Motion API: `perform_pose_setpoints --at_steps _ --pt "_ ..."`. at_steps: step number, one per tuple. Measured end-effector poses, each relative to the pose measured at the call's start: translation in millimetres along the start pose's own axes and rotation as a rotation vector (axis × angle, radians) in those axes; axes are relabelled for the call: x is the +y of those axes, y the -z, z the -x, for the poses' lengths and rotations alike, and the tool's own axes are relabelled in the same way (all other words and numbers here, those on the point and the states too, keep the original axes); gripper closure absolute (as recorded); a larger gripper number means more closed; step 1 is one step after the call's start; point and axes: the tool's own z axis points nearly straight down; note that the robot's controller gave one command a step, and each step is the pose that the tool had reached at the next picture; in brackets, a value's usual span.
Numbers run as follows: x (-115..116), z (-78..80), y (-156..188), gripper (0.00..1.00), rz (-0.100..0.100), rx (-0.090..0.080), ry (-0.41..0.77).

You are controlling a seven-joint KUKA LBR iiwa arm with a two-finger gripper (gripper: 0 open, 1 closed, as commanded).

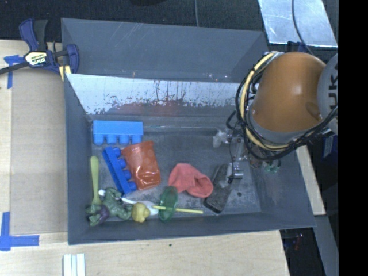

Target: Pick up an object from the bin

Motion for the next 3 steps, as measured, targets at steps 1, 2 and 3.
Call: perform_pose_setpoints --at_steps 1,2,3 --pt "0.0 1.7 4.2 0.00 0.000 -0.009 0.000" --pt "10.3 1.4 -54.9 0.00 0.001 -0.011 -0.113" --pt "25.7 -1.8 -93.5 0.00 0.000 -0.008 -0.174"
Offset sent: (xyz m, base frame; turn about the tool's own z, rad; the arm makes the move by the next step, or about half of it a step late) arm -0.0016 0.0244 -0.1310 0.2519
